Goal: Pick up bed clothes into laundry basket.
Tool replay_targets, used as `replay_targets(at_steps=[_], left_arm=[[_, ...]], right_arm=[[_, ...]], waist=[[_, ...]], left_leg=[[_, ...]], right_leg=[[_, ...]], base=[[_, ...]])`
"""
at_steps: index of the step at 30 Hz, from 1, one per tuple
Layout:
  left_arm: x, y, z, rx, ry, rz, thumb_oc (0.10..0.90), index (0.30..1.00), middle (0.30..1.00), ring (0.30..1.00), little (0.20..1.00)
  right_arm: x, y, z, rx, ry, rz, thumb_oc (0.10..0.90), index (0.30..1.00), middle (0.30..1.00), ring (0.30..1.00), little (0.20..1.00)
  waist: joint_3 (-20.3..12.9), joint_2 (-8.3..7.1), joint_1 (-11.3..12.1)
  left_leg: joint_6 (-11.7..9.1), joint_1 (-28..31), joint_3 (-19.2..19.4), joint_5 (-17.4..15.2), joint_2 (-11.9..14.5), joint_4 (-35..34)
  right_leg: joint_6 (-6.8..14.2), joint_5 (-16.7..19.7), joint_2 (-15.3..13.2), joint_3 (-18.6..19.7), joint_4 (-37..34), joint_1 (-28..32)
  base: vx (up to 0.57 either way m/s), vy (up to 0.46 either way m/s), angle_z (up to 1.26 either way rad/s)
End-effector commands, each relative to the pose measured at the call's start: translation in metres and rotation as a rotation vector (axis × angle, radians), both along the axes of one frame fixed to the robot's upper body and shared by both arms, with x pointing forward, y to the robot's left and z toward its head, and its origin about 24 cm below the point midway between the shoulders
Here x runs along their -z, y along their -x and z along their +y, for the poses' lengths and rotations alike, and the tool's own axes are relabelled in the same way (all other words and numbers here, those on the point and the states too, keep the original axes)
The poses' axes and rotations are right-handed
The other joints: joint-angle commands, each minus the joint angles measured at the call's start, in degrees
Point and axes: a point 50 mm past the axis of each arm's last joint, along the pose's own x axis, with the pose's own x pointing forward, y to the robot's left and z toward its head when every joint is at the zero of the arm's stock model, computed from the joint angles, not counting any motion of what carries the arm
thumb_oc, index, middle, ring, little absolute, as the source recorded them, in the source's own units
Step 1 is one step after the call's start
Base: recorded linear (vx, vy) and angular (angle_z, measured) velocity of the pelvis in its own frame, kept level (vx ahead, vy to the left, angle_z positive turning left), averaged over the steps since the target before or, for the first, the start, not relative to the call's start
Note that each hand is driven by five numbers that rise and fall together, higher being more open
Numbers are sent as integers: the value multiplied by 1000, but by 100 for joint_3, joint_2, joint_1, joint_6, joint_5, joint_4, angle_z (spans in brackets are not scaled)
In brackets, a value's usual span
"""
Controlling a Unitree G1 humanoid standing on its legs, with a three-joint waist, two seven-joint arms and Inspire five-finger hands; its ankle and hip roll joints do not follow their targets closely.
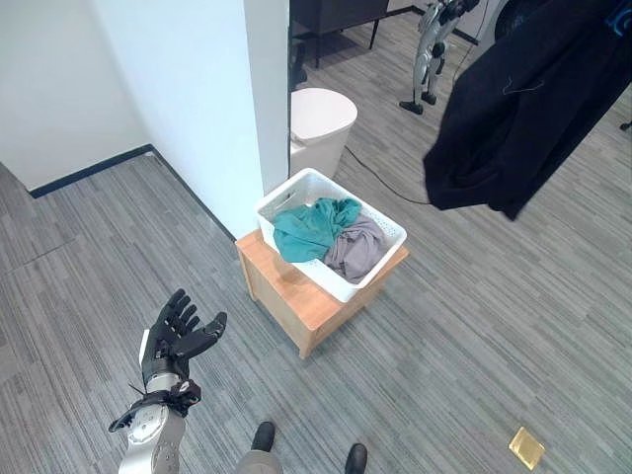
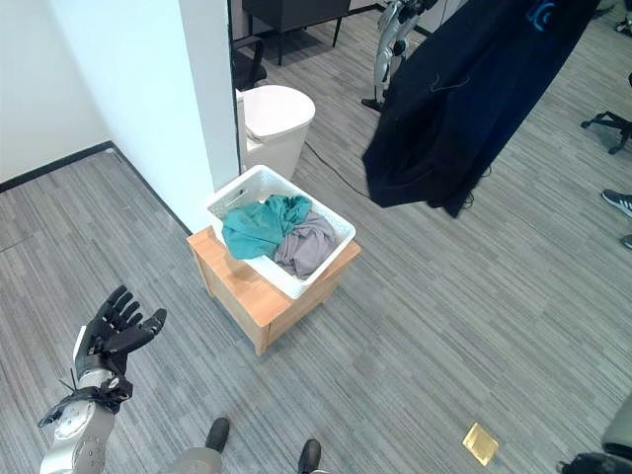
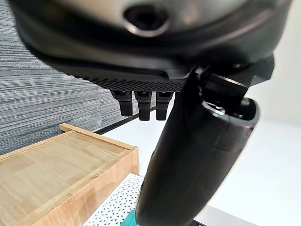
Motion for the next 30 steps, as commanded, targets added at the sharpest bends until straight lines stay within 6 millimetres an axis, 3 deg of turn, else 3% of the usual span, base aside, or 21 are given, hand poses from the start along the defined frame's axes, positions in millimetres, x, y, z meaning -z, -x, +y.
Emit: replay_targets(at_steps=[1,6,13,17,22,25,28,30], left_arm=[[-52,-31,2,105,-104,-229,800,900,900,900,900],[-52,-34,-4,131,-90,-234,800,900,900,900,900],[-48,-28,-6,177,-101,-202,800,900,900,900,900],[-52,-21,12,125,-145,-195,800,900,900,900,900],[-53,-17,23,79,-168,-187,800,900,900,900,900],[-55,-17,27,52,-176,-193,800,900,900,900,900],[-60,-17,36,29,-201,-202,800,900,900,900,900],[-61,-19,33,38,-197,-207,800,900,900,900,900]], right_arm=[[-67,46,8,49,7,-287,400,300,300,300,300],[-64,39,15,44,16,-270,400,300,300,300,300],[-60,44,-9,201,53,-234,400,300,300,300,300],[-55,51,-30,341,116,-210,400,300,300,300,300],[-55,57,-38,356,102,-222,400,300,300,300,300],[-56,55,-32,325,108,-228,400,300,300,300,300],[-49,43,-23,336,186,-181,400,300,300,300,300],[-50,40,-15,304,195,-186,400,300,300,300,300]], waist=[[-526,-525,119],[-499,-595,199],[-327,-698,429],[-203,-915,467],[-105,-992,532],[-2,-1023,602],[45,-1186,612],[122,-1174,654]], left_leg=[[-111,-156,132,-137,-178,72],[-94,-228,78,-141,-209,76],[-74,-461,-51,-100,-277,84],[-73,-621,-133,-53,-309,83],[-72,-736,-193,-19,-332,82],[-71,-822,-205,5,-340,83],[-69,-869,-218,12,-344,79],[-74,-923,-227,31,-343,80]], right_leg=[[435,-421,-258,-127,144,459],[445,-402,-272,-184,134,438],[460,-368,-290,-303,99,330],[464,-351,-299,-369,94,227],[455,-348,-300,-415,92,152],[454,-337,-296,-435,90,84],[448,-330,-283,-438,86,43],[444,-322,-285,-436,88,-7]], base=[[40,3,3],[15,4,6],[-13,8,12],[-35,6,11],[-17,1,4],[-22,-5,10],[-11,-7,3],[-46,-6,1]])
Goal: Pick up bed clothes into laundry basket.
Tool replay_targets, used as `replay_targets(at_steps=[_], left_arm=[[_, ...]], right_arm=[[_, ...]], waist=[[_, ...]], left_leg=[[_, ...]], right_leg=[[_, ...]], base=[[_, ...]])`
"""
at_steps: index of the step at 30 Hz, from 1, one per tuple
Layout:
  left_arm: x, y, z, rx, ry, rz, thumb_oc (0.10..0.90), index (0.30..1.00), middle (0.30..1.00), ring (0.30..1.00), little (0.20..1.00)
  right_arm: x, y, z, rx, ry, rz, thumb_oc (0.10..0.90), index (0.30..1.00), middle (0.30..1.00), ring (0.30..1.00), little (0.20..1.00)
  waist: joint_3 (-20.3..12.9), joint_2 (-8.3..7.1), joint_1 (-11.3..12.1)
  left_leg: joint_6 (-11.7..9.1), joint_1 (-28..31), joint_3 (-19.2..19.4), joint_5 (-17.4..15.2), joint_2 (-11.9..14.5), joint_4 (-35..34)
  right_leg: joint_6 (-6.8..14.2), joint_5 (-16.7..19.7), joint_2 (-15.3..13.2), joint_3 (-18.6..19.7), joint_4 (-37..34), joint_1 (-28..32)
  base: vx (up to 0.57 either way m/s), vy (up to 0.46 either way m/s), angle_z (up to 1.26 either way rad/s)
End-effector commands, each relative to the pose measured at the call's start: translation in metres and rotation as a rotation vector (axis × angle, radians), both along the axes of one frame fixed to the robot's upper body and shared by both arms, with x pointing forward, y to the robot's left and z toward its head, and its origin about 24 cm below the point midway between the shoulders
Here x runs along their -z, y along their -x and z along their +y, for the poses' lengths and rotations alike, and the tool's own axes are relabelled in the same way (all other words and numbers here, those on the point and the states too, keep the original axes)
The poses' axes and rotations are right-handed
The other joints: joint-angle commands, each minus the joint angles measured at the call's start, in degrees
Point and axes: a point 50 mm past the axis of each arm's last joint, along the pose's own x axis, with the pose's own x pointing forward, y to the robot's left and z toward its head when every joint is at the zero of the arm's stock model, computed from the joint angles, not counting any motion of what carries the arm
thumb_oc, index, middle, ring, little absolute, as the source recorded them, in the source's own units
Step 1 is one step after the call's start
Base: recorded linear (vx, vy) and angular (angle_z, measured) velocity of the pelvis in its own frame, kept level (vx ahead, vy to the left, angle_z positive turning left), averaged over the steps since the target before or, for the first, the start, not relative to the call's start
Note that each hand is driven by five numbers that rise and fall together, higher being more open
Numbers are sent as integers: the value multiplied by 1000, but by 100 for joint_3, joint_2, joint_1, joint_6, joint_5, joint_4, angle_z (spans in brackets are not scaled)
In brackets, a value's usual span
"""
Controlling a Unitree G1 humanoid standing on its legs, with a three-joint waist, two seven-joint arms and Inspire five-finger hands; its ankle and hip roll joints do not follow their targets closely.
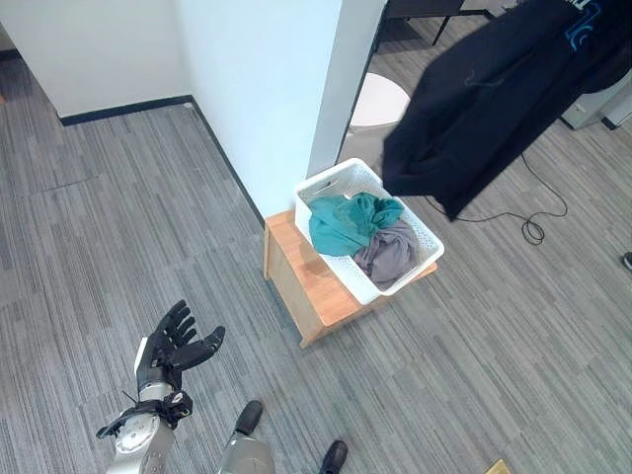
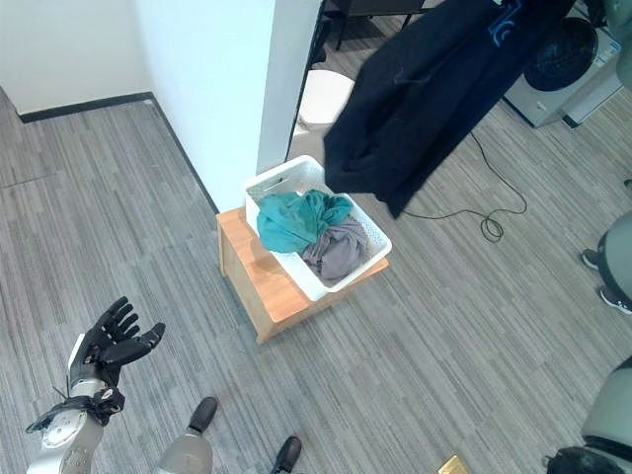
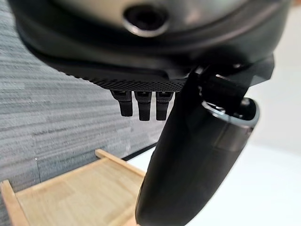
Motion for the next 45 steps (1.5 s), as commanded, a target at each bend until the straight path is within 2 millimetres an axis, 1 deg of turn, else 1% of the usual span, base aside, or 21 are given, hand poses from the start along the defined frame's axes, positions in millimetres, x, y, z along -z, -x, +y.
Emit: replay_targets(at_steps=[1,5,10,12,15,17,20,22,24,26,27,29,33,38,41,45], left_arm=[[-65,-36,6,64,-105,-295,800,900,900,900,900],[-67,-43,-3,89,-91,-316,800,900,900,900,900],[-69,-46,-7,100,-88,-327,800,900,900,900,900],[-69,-48,-7,90,-82,-328,800,900,900,900,900],[-69,-51,-9,82,-67,-339,800,900,900,900,900],[-71,-52,-9,74,-65,-351,800,900,900,900,900],[-73,-52,-8,69,-69,-359,800,900,900,900,900],[-73,-52,-7,62,-69,-361,800,900,900,900,900],[-73,-52,-7,62,-70,-360,800,900,900,900,900],[-74,-54,-7,58,-73,-365,800,900,900,900,900],[-74,-54,-7,58,-74,-365,800,900,900,900,900],[-74,-55,-9,59,-69,-369,800,900,900,900,900],[-75,-56,-9,60,-68,-373,800,900,900,900,900],[-76,-59,-12,59,-59,-382,800,900,900,900,900],[-77,-60,-12,57,-60,-385,800,900,900,900,900],[-81,-61,-11,50,-72,-399,800,900,900,900,900]], right_arm=[[-68,56,-20,93,-35,-309,400,300,300,300,300],[-67,49,-8,64,-35,-299,400,300,300,300,300],[-64,45,-9,74,-42,-283,400,300,300,300,300],[-59,42,-14,97,-51,-262,400,300,300,300,300],[-57,40,-13,86,-67,-257,400,300,300,300,300],[-51,36,-14,81,-85,-245,400,300,300,300,300],[-49,34,-15,73,-100,-241,400,300,300,300,300],[-41,28,-14,65,-106,-217,400,300,300,300,300],[-40,27,-14,65,-106,-217,400,300,300,300,300],[-33,17,-1,22,-91,-188,400,300,300,300,300],[-33,17,-1,22,-91,-188,400,300,300,300,300],[-28,9,12,-22,-85,-167,400,300,300,300,300],[-22,1,27,-64,-65,-139,400,300,300,300,300],[-13,-9,44,-144,-85,-114,400,300,300,300,300],[-3,-15,51,-148,-57,-74,400,300,300,300,300],[7,-20,53,-158,-56,-36,400,300,300,300,300]], waist=[[168,-283,104],[294,-280,183],[357,-273,213],[410,-230,241],[476,-113,276],[536,-72,299],[580,-50,315],[628,-30,331],[624,-34,330],[719,-22,360],[719,-23,360],[767,-32,376],[845,-42,404],[953,-22,404],[998,-20,401],[1087,4,402]], left_leg=[[-3,-172,178,-19,-243,3],[-20,-257,197,14,-235,-5],[-15,-290,180,29,-255,-11],[-13,-307,161,37,-270,-9],[-10,-334,144,51,-281,-2],[-3,-359,123,62,-302,-1],[-2,-393,101,76,-308,1],[-1,-431,80,93,-313,-1],[-1,-433,80,93,-313,-1],[-7,-481,82,116,-313,5],[-8,-481,83,116,-313,5],[-8,-504,91,129,-296,2],[-9,-546,84,149,-285,3],[-24,-605,88,181,-273,0],[-27,-631,92,188,-255,-2],[-29,-670,109,207,-249,1]], right_leg=[[402,-259,-273,24,88,473],[396,-234,-268,28,81,363],[397,-211,-276,37,86,327],[397,-213,-301,16,95,333],[389,-230,-324,-13,137,310],[388,-225,-335,-34,148,294],[390,-220,-342,-53,155,258],[381,-221,-346,-58,162,217],[381,-222,-346,-58,163,214],[371,-223,-345,-48,171,170],[371,-223,-345,-47,171,169],[357,-225,-327,-12,179,118],[343,-228,-312,9,185,71],[331,-218,-304,20,196,-6],[324,-223,-293,37,202,-45],[314,-222,-285,75,229,-98]], base=[[-43,-2,6],[-36,3,4],[-7,1,0],[0,0,0],[-27,16,6],[-19,6,2],[-23,2,0],[-28,9,4],[-13,5,6],[-35,4,4],[0,0,0],[-16,-6,0],[-8,-2,0],[-13,-2,0],[0,0,0],[-8,-1,0]])
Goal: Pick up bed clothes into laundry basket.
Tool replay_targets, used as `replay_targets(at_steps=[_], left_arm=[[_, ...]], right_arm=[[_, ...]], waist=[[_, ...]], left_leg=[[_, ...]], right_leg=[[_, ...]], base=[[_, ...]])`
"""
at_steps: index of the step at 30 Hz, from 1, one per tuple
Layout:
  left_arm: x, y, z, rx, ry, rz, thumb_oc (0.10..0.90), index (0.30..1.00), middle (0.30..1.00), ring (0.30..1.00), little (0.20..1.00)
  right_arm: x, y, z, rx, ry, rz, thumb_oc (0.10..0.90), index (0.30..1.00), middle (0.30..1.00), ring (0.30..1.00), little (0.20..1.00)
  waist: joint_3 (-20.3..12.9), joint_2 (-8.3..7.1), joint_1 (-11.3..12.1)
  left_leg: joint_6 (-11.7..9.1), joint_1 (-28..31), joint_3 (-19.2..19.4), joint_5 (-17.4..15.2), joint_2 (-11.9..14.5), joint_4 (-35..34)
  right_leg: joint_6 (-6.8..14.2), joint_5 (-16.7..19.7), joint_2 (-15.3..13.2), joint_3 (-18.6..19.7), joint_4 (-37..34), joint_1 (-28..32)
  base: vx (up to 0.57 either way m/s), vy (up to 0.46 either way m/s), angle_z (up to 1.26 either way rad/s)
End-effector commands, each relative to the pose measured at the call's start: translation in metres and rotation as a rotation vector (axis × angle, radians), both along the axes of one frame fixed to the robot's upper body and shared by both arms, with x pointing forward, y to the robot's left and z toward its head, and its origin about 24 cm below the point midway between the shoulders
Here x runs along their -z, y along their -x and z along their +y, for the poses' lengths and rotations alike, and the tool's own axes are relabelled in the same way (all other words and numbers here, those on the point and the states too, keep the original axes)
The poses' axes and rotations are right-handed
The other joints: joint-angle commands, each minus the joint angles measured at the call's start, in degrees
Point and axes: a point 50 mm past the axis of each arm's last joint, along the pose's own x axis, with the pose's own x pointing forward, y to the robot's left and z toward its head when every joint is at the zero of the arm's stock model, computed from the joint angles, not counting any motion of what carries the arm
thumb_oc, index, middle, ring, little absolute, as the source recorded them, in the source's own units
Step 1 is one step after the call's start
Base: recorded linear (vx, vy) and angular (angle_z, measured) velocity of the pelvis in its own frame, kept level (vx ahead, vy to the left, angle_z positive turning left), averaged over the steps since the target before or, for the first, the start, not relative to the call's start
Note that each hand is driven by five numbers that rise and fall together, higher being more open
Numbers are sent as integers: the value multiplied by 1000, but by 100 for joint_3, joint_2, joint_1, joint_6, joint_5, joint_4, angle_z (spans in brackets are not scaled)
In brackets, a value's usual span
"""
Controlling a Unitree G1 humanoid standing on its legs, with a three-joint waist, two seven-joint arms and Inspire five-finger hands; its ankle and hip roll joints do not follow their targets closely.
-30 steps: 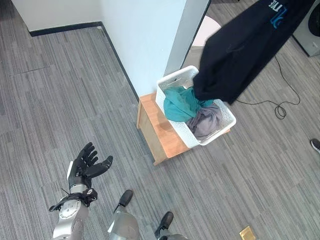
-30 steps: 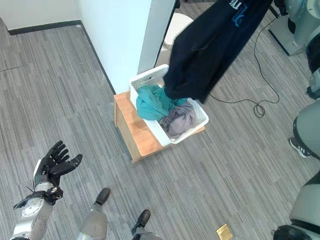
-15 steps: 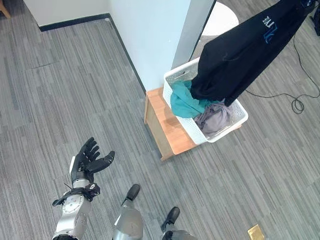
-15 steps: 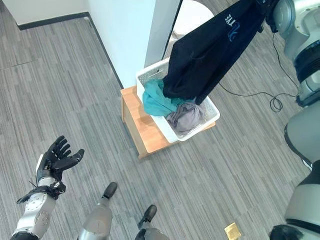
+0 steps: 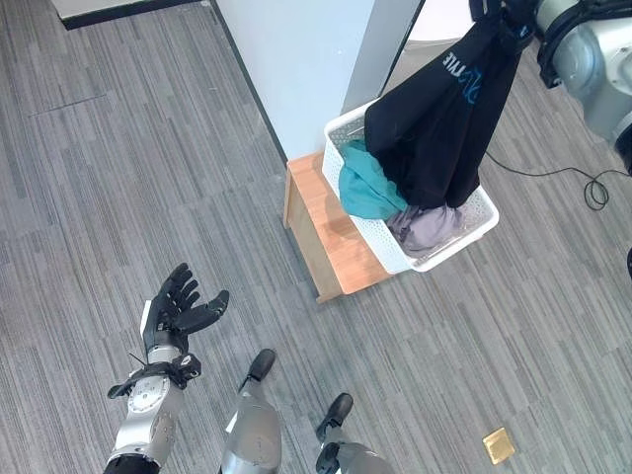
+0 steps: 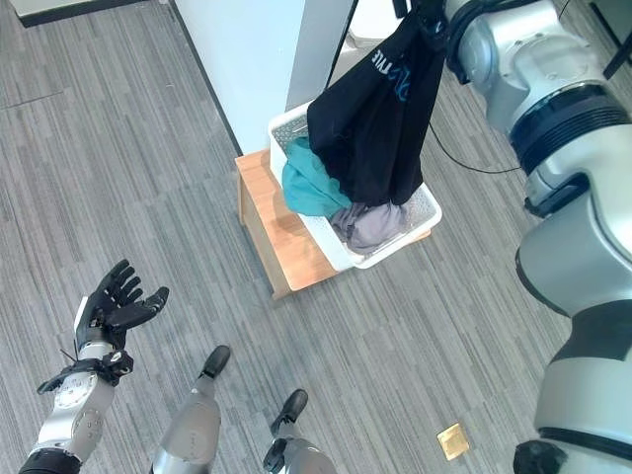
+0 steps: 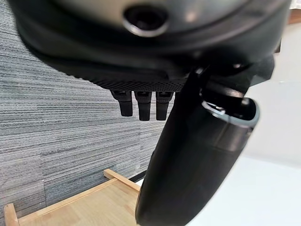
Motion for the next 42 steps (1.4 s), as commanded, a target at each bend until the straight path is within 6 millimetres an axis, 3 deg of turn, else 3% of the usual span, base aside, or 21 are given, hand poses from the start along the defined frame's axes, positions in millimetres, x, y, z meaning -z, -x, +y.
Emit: replay_targets(at_steps=[1,4,10,19,20,21,33,42], left_arm=[[-53,-13,8,4,-65,-262,800,900,900,900,900],[-54,-13,8,5,-72,-266,800,900,900,900,900],[-56,-14,8,43,-79,-268,800,900,900,900,900],[-56,-16,6,83,-76,-266,800,900,900,900,900],[-56,-17,5,85,-73,-267,800,900,900,900,900],[-56,-17,5,85,-73,-267,800,900,900,900,900],[-58,-20,7,111,-77,-261,800,900,900,900,900],[-63,-23,12,138,-102,-260,800,900,900,900,900]], right_arm=[[-54,23,-15,64,-75,-184,400,300,300,300,300],[-47,21,-15,31,-116,-135,400,300,300,300,300],[-32,19,-37,58,-222,35,400,300,300,300,300],[-28,21,-56,100,-350,123,400,300,300,300,300],[-27,21,-58,103,-364,125,701,752,752,752,752],[-27,21,-58,103,-364,125,800,900,900,900,900],[-60,42,-56,-36,-550,155,800,900,900,900,900],[-60,50,-63,-39,-562,213,800,900,900,900,900]], waist=[[113,-209,77],[147,-203,67],[217,-232,88],[233,-255,139],[234,-260,147],[234,-261,147],[159,-368,69],[31,-586,-91]], left_leg=[[-11,-219,247,187,-213,-106],[-13,-243,250,194,-204,-106],[-37,-267,241,221,-185,-115],[-41,-263,218,239,-177,-129],[-40,-260,221,240,-180,-129],[-40,-260,222,239,-180,-129],[-60,-209,219,231,-162,-142],[-74,-70,290,200,-153,-139]], right_leg=[[324,-229,-280,218,230,210],[322,-228,-275,249,242,158],[322,-235,-270,225,247,129],[326,-224,-265,188,205,152],[325,-222,-264,187,205,153],[325,-222,-265,187,205,153],[342,-226,-269,188,196,197],[340,-242,-275,224,250,276]], base=[[0,0,0],[-4,-1,-1],[0,0,0],[0,0,0],[0,0,0],[0,0,0],[0,0,0],[-2,-3,-2]])
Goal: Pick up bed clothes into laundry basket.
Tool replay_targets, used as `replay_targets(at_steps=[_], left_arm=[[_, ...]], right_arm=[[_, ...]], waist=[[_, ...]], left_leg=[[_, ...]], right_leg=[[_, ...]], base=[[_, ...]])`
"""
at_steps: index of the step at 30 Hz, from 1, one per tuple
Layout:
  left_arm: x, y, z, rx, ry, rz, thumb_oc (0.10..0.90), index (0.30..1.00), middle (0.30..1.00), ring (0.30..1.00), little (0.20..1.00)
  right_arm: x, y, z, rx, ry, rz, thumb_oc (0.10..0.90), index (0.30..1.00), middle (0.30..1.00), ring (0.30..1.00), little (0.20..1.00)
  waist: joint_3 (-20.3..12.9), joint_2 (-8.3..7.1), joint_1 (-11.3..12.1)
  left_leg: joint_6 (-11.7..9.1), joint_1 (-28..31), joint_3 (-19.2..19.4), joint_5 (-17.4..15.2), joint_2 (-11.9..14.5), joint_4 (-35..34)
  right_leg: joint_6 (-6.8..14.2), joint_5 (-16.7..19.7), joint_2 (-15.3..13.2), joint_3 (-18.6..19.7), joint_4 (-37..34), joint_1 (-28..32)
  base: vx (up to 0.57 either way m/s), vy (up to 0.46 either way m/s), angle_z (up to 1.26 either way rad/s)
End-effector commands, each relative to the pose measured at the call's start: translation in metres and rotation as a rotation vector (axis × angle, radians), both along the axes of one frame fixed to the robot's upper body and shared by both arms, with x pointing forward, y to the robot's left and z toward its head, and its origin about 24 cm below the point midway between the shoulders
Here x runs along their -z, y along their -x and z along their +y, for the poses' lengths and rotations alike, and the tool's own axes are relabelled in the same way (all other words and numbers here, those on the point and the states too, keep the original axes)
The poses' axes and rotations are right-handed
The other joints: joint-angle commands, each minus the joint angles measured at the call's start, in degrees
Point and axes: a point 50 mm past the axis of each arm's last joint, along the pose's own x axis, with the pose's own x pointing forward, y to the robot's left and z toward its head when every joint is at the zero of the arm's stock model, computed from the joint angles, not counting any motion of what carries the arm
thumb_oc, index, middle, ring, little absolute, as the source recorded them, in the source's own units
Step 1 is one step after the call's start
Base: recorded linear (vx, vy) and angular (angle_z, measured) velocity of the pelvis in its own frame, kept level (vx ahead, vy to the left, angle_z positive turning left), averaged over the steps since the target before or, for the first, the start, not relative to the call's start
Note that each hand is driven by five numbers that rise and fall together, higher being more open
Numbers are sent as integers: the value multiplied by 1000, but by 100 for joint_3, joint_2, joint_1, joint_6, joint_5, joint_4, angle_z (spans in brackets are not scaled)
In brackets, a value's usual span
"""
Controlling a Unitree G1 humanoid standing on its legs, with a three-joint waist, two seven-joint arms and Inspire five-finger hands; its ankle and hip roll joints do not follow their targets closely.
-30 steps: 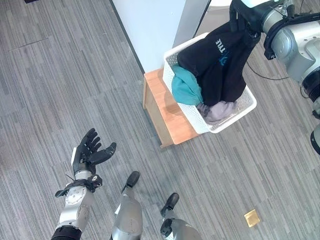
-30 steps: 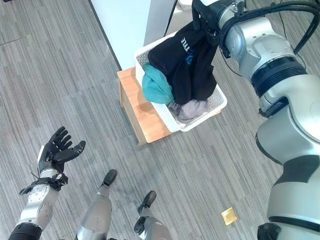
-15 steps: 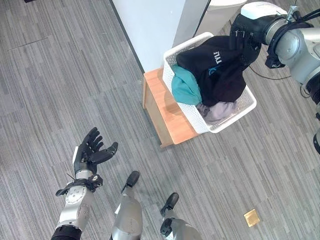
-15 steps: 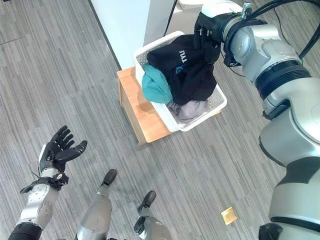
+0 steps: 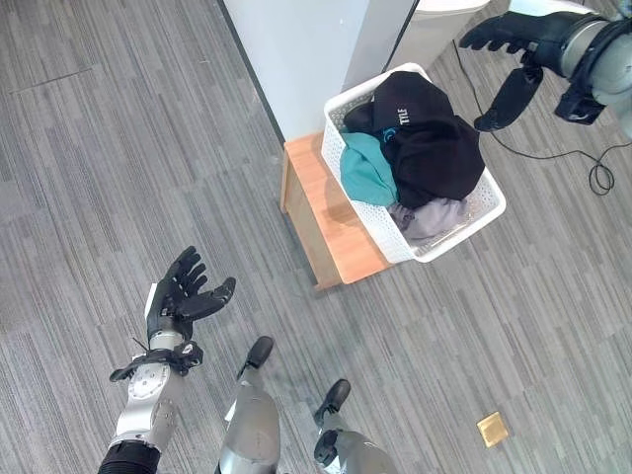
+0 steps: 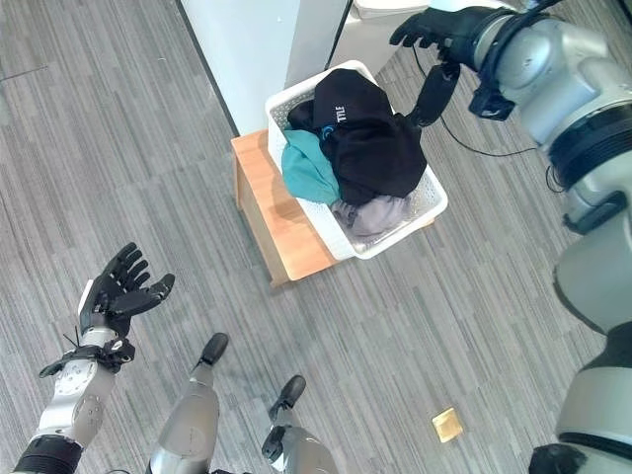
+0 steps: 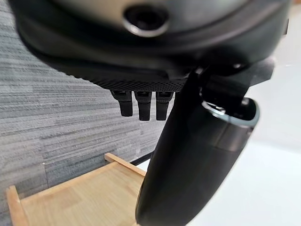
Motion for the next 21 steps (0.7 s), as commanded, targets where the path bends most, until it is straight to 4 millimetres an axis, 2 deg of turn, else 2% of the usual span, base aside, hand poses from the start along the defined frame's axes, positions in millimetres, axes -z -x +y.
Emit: replay_targets(at_steps=[1,6,7,9,13,14,16,17,18,21], left_arm=[[-43,-6,10,58,-85,-184,800,900,900,900,900],[-44,-6,11,61,-91,-184,800,900,900,900,900],[-44,-5,14,55,-98,-178,800,900,900,900,900],[-44,-4,16,52,-107,-175,800,900,900,900,900],[-45,-3,18,41,-99,-183,800,900,900,900,900],[-45,-3,18,41,-99,-183,800,900,900,900,900],[-44,-3,17,41,-93,-182,800,900,900,900,900],[-44,-3,17,41,-93,-182,800,900,900,900,900],[-41,-3,12,45,-74,-185,800,900,900,900,900],[-36,-3,4,36,-32,-187,800,900,900,900,900]], right_arm=[[-72,36,-13,22,-81,-219,800,900,900,900,900],[-71,45,-19,-22,-131,-219,800,900,900,900,900],[-67,52,-29,-22,-135,-220,800,900,900,900,900],[-63,58,-38,-17,-137,-218,800,900,900,900,900],[-66,74,-58,14,-161,-256,800,900,900,900,900],[-66,74,-58,14,-161,-256,800,900,900,900,900],[-69,86,-74,53,-174,-291,800,900,900,900,900],[-69,86,-74,53,-174,-291,800,900,900,900,900],[-74,95,-81,67,-181,-337,800,900,900,900,900],[-81,109,-83,5,-264,-436,800,900,900,900,900]], waist=[[-320,-366,-69],[-456,-357,-178],[-562,-361,-282],[-661,-327,-378],[-859,-187,-584],[-859,-187,-583],[-996,-97,-750],[-997,-96,-748],[-1074,-3,-849],[-1193,187,-997]], left_leg=[[-79,-29,229,190,-185,-218],[-80,72,262,161,-192,-219],[-71,145,303,131,-200,-220],[-60,228,349,97,-203,-220],[-44,364,436,43,-212,-229],[-44,364,435,41,-212,-229],[-39,449,513,15,-201,-238],[-39,449,514,14,-200,-238],[-36,511,574,-6,-188,-241],[-27,594,658,-46,-171,-243]], right_leg=[[378,-283,-294,212,263,301],[390,-302,-316,210,284,383],[397,-308,-329,235,299,428],[409,-305,-348,265,311,468],[433,-295,-379,333,307,548],[433,-295,-379,332,305,550],[448,-274,-392,394,281,580],[448,-274,-391,395,280,580],[452,-264,-391,455,274,603],[454,-259,-389,548,257,630]], base=[[-2,-8,-4],[-2,6,0],[-13,34,3],[0,40,-2],[1,25,-16],[-1,28,-15],[-8,24,-19],[-4,24,-12],[3,24,-11],[5,19,-17]])
